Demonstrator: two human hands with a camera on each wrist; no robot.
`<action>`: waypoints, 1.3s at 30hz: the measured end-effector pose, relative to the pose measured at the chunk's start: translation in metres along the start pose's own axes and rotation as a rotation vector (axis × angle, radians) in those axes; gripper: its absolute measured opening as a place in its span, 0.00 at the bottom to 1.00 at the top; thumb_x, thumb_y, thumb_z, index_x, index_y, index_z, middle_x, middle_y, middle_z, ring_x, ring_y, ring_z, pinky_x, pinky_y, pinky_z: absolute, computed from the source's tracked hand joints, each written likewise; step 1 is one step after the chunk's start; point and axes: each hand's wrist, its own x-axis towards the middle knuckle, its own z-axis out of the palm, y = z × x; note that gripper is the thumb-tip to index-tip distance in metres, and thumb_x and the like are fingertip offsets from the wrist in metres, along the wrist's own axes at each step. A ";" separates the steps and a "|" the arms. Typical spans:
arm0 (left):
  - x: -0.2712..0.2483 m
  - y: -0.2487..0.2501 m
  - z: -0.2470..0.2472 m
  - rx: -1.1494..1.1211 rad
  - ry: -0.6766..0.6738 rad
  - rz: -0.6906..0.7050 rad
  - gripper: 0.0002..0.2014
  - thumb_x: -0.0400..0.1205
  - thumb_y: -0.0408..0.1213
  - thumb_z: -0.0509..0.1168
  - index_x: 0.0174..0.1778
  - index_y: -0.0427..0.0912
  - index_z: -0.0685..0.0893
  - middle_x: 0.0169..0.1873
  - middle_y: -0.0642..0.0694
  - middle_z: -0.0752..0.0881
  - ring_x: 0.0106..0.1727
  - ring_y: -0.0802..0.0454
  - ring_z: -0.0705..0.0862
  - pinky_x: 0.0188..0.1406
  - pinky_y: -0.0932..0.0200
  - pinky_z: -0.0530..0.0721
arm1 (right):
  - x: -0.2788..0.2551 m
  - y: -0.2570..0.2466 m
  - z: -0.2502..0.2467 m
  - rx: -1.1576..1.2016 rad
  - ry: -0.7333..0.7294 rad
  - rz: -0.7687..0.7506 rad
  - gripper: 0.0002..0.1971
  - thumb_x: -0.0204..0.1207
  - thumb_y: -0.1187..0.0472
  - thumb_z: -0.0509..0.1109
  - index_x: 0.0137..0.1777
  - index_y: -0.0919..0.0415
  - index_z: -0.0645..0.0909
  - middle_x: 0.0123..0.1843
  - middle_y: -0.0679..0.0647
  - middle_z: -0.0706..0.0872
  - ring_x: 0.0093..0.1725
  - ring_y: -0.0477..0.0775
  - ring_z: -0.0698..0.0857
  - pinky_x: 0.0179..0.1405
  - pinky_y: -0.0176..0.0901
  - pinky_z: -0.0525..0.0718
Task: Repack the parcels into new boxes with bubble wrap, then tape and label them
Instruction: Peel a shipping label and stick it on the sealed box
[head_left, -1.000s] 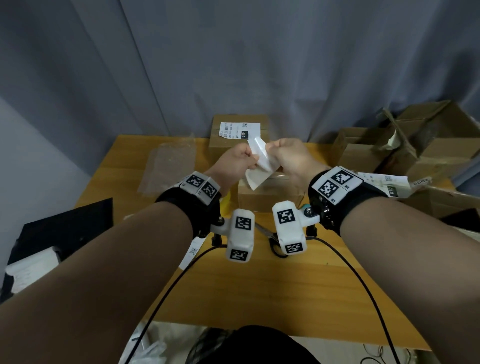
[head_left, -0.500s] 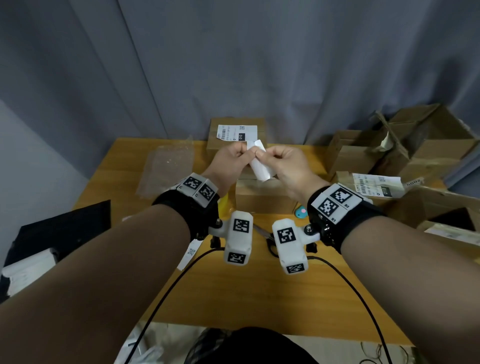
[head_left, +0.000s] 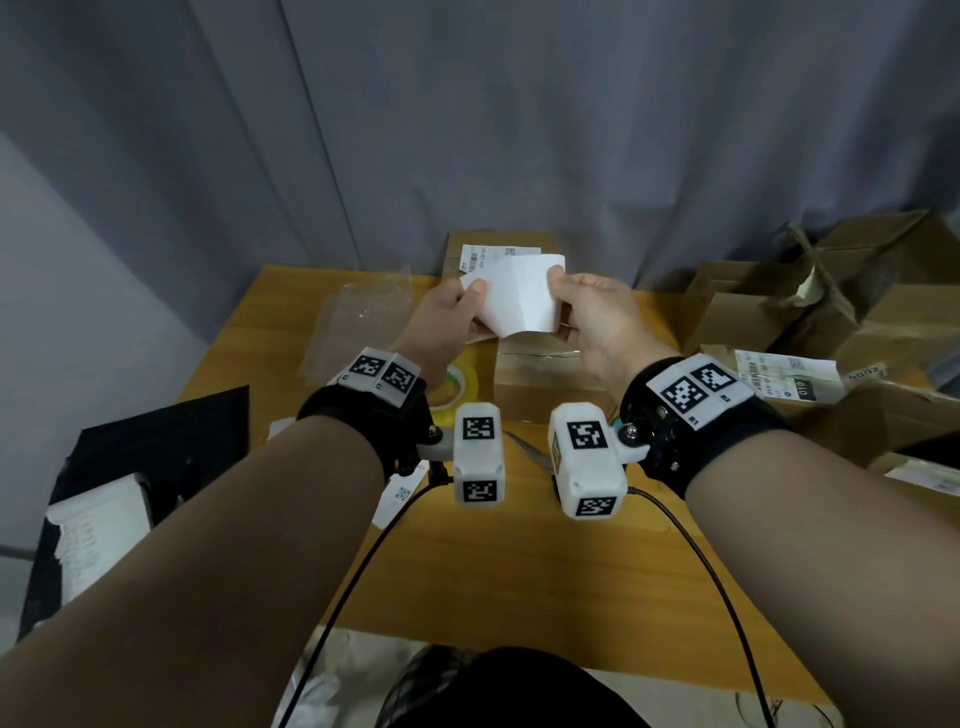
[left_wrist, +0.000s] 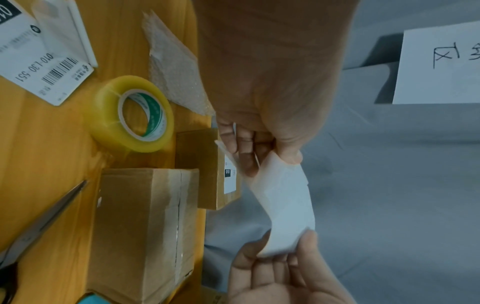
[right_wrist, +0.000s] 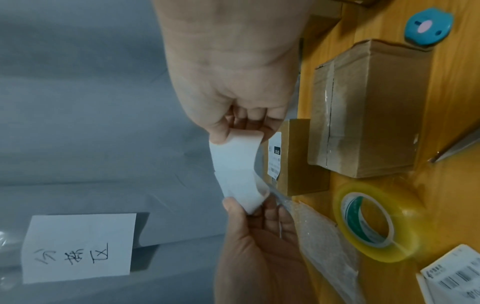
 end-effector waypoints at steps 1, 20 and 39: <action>0.000 -0.001 -0.002 0.037 0.011 0.000 0.15 0.88 0.41 0.53 0.55 0.32 0.78 0.38 0.47 0.80 0.37 0.57 0.79 0.26 0.75 0.77 | 0.000 0.000 0.000 0.011 0.015 0.011 0.09 0.80 0.58 0.70 0.38 0.58 0.80 0.49 0.59 0.88 0.51 0.59 0.86 0.54 0.54 0.85; 0.005 -0.028 -0.007 0.247 0.331 -0.061 0.18 0.89 0.44 0.50 0.57 0.35 0.79 0.45 0.43 0.81 0.46 0.48 0.79 0.42 0.58 0.72 | 0.001 0.008 -0.010 -0.073 0.197 0.034 0.14 0.82 0.57 0.67 0.34 0.57 0.76 0.34 0.50 0.82 0.33 0.47 0.79 0.31 0.35 0.74; -0.006 -0.082 -0.055 1.285 -0.021 -0.014 0.15 0.89 0.41 0.50 0.66 0.36 0.71 0.53 0.35 0.85 0.53 0.35 0.84 0.43 0.48 0.78 | -0.005 0.030 0.013 -0.138 0.156 0.059 0.14 0.81 0.55 0.66 0.33 0.56 0.77 0.38 0.54 0.83 0.40 0.53 0.81 0.41 0.47 0.81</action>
